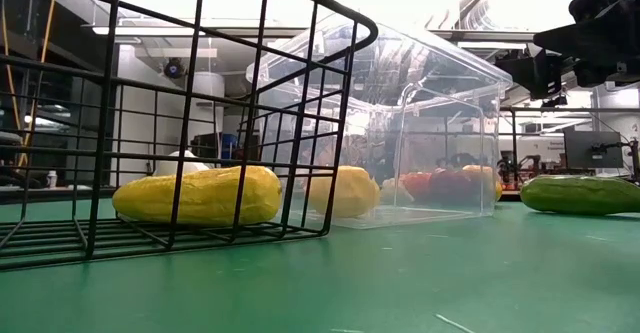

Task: Sort produce into baskets
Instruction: Put the green chili pepper into the wire basket

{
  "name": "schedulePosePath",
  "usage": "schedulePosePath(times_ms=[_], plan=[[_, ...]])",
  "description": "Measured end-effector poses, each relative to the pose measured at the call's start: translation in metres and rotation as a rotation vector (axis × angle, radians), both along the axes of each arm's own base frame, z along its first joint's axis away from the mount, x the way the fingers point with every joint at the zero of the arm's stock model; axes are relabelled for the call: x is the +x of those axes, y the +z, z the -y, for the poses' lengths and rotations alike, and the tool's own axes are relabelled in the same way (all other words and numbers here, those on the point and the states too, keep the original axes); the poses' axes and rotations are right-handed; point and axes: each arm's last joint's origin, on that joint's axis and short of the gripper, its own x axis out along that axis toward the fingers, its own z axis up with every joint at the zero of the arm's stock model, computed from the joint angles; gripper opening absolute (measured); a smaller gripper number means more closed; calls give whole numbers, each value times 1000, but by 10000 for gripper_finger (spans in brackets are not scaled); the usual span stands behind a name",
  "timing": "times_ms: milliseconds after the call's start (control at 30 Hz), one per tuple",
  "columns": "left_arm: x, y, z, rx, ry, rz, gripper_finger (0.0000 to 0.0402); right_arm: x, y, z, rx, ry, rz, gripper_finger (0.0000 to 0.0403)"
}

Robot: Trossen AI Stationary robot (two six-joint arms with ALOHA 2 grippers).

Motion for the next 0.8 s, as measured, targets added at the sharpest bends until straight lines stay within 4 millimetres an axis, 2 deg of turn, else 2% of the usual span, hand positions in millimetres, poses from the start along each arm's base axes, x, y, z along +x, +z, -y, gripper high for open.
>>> schedulePosePath(times_ms=[367, 467, 600, 800], plan=[[0, 0, 0, -1, -8, -2, 84, 0, 0, 0, 0, 0, 0, 360], [-1, -3, 4, -42, -154, -34, 84, 0, 0, 0, 0, 0, 0, 360], [-7, -18, 21, -231, -356, -223, 84, 0, 0, 0, 0, 0, 0, 360], [-26, -50, 69, -383, -415, -598, 88, 0, 0, 0, 0, 0, 0, 360]])
